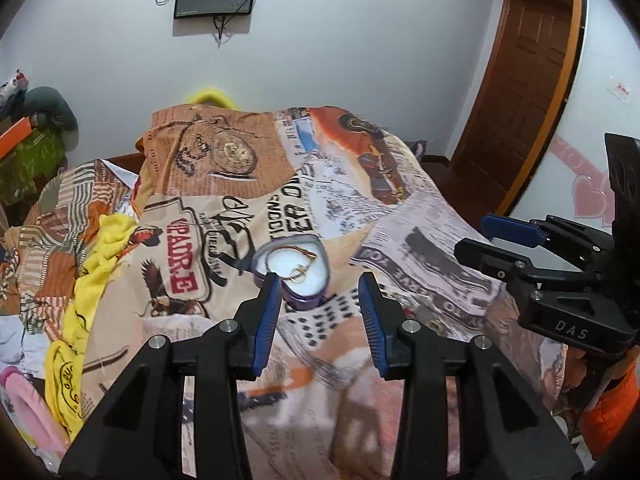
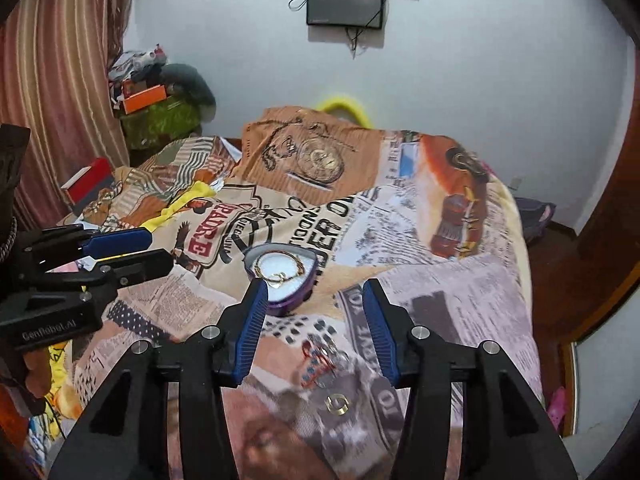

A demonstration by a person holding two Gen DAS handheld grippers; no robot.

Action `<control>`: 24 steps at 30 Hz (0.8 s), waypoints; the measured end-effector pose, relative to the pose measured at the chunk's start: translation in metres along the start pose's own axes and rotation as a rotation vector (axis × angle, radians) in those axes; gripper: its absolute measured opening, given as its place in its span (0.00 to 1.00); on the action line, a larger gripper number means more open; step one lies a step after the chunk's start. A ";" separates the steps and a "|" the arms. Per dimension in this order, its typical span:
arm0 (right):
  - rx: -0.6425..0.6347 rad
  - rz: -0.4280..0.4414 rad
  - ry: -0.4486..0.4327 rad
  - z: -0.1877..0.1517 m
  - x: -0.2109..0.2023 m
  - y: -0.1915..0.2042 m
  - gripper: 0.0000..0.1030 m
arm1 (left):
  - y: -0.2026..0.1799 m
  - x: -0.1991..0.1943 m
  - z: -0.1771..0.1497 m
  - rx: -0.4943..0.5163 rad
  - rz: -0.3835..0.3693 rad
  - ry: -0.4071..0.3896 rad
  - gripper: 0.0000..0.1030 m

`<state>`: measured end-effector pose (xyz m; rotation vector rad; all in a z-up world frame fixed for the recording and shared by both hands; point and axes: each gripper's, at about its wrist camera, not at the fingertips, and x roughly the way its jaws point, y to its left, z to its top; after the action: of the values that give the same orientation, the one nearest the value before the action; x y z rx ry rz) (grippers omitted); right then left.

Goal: Organize jewelry
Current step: 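Open both tools and pull them back toward the jewelry pile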

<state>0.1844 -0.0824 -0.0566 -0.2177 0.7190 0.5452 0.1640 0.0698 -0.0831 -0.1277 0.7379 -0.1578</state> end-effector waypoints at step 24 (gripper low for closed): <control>0.089 -0.036 0.182 -0.085 0.014 -0.049 0.44 | -0.057 0.077 -0.062 0.076 -0.097 0.213 0.38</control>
<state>0.1718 -0.1499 -0.1280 -0.1984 0.9122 0.4620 0.1729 -0.0045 -0.1694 -0.0746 0.9375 -0.2948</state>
